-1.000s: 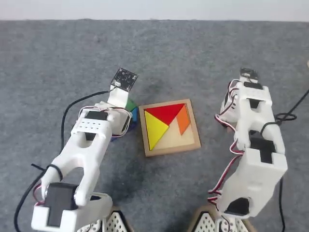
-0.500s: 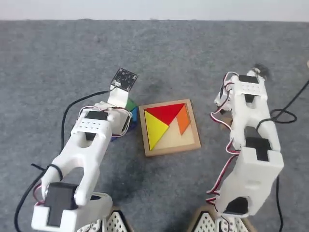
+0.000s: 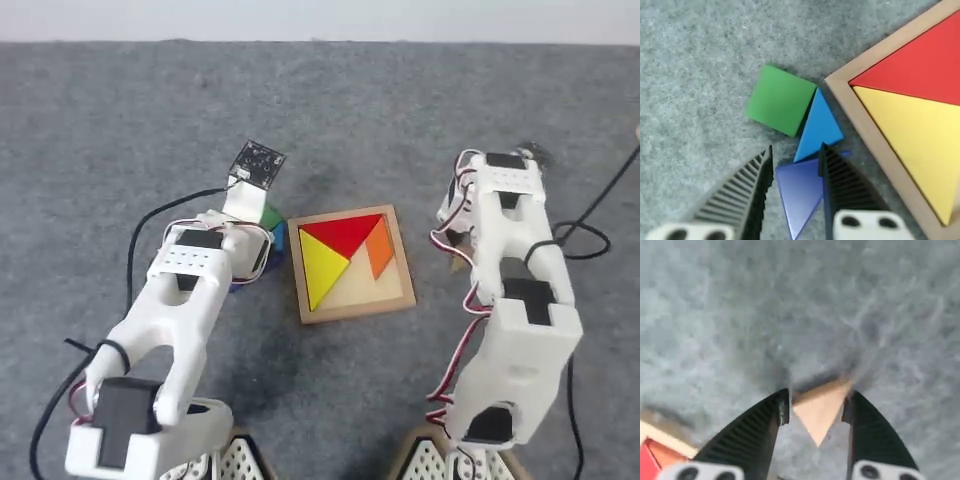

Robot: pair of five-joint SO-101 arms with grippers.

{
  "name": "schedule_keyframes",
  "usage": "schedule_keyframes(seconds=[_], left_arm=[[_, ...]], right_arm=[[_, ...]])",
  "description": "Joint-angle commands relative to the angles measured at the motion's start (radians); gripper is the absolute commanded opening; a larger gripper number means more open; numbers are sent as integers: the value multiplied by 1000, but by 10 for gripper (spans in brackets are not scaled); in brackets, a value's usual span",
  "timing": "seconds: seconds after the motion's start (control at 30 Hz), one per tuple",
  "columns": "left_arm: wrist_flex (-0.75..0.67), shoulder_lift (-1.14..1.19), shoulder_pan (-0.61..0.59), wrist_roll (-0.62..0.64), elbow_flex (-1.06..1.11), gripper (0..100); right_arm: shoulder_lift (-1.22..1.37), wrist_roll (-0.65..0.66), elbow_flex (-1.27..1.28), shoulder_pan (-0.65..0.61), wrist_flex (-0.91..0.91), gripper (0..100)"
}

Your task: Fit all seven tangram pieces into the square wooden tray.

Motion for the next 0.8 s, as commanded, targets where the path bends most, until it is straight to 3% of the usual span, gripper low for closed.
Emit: schedule_keyframes(seconds=[0.0,0.77], left_arm=[[-20,-46,2,2,-8,145],[-20,-46,2,2,-7,145]], right_arm=[[-7,20,-46,-31,36,198],[-4,-74,-43,22,31,193]])
